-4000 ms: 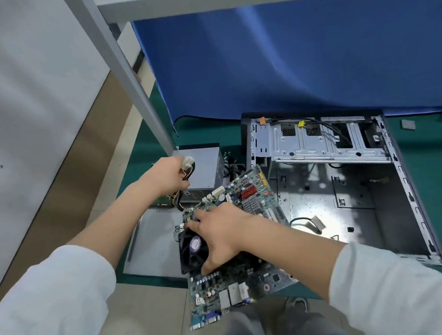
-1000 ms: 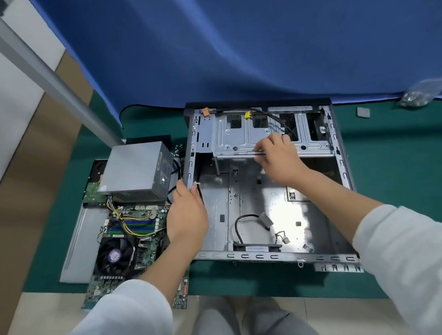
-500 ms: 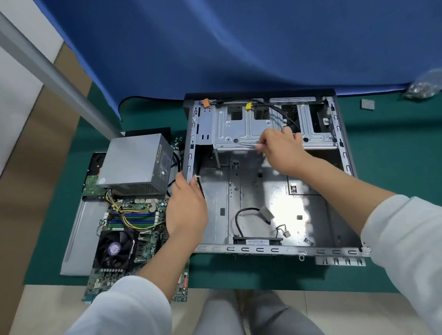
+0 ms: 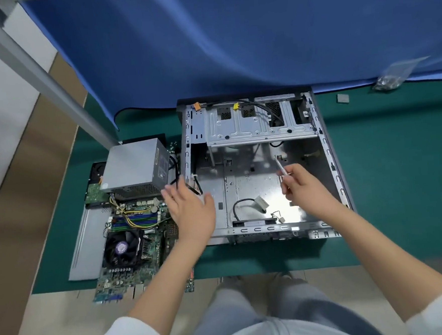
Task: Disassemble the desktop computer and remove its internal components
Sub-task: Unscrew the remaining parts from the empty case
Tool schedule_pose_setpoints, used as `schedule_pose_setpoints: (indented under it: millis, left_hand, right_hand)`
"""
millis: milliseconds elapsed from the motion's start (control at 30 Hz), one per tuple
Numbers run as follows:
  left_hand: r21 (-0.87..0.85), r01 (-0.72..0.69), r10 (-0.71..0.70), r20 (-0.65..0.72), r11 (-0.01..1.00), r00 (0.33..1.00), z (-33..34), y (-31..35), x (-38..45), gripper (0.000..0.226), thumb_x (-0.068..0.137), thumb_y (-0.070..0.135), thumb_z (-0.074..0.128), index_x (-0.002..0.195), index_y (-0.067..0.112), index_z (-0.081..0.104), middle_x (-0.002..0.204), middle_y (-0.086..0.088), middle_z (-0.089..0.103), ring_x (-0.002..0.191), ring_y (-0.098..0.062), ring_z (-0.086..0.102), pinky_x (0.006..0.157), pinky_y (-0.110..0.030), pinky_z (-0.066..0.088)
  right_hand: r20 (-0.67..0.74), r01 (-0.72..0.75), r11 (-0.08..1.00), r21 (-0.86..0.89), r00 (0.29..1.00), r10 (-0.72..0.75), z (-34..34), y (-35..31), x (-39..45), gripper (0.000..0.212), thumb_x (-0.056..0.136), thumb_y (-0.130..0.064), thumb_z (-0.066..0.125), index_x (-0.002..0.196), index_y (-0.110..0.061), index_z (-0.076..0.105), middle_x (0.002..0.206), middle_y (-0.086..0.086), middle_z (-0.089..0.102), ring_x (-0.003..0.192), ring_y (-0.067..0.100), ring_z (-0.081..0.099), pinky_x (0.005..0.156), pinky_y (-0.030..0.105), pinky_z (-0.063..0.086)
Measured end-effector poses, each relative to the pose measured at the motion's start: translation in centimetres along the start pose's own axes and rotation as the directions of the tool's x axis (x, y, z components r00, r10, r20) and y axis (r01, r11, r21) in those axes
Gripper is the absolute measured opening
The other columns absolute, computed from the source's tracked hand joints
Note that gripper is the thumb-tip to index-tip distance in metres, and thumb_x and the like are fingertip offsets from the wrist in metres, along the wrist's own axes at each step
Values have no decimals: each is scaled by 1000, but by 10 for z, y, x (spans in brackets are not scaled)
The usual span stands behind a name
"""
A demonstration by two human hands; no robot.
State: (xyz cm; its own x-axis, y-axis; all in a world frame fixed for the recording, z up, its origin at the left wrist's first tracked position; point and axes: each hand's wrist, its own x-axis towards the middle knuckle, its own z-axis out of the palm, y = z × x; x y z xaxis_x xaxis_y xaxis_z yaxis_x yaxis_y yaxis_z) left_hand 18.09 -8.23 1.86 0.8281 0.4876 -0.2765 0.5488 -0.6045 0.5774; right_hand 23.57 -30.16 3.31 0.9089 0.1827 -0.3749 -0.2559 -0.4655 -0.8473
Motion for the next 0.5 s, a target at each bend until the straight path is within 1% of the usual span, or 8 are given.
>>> schedule_pose_setpoints:
  millis: [33,100,167,200,233,300,367,500]
  left_hand:
    - [50,-100,101,-18,994,995,5,5,-9,59,96,28,47,148,17,22,158,-12,-2,144,-25,-16,115,-42,-6]
    - [63,-296,296,-4,953,955,20,17,-28,40,96,24,47,135,20,44,157,-6,13,146,-23,-8,115,-37,-3]
    - [-49,-399,402,114,916,909,36,32,-47,29,97,22,45,125,22,54,146,0,38,141,-17,22,115,-28,17]
    - [-112,-402,417,206,909,885,44,39,-56,27,98,23,45,122,24,56,137,4,49,131,-13,38,108,-24,28]
    - [-134,-418,439,289,898,851,53,46,-64,26,98,25,44,120,25,58,129,8,55,121,-9,48,101,-22,36]
    - [-75,-535,521,372,842,768,68,59,-81,25,98,26,44,116,25,61,118,9,62,107,-8,55,93,-24,43]
    - [-83,-594,581,355,800,733,80,68,-94,23,96,22,46,109,23,65,108,8,66,99,-9,56,89,-27,45]
    - [-206,-553,582,119,807,805,93,71,-121,22,88,8,53,97,17,71,99,9,66,93,-5,59,88,-18,44]
  right_hand:
    - [5,-30,997,69,1000,30,-2,3,-5,19,102,-16,35,95,-26,49,70,-2,53,56,9,44,56,24,40]
    - [40,-77,977,201,997,70,-7,7,-14,18,102,-14,35,94,-24,47,69,0,47,46,6,37,47,20,34]
    - [74,-98,947,306,994,79,-15,11,-24,14,102,-15,36,97,-21,48,66,-1,40,41,5,31,41,17,27]
    - [84,-100,933,346,994,76,-20,15,-29,11,102,-17,38,99,-20,48,65,-1,39,41,5,29,39,17,25]
    - [89,-96,920,380,994,67,-26,18,-35,10,102,-20,39,101,-21,49,64,-1,38,41,6,27,39,17,24]
    - [98,-84,896,436,994,46,-35,28,-45,12,102,-23,38,107,-23,50,59,-2,36,41,7,25,40,18,22]
    - [117,-78,890,450,993,28,-42,38,-55,14,102,-20,38,109,-22,51,56,-1,38,41,10,27,40,20,25]
    - [175,-114,848,518,984,26,-47,58,-76,16,103,-15,34,102,-16,50,59,6,54,47,19,46,51,28,41]
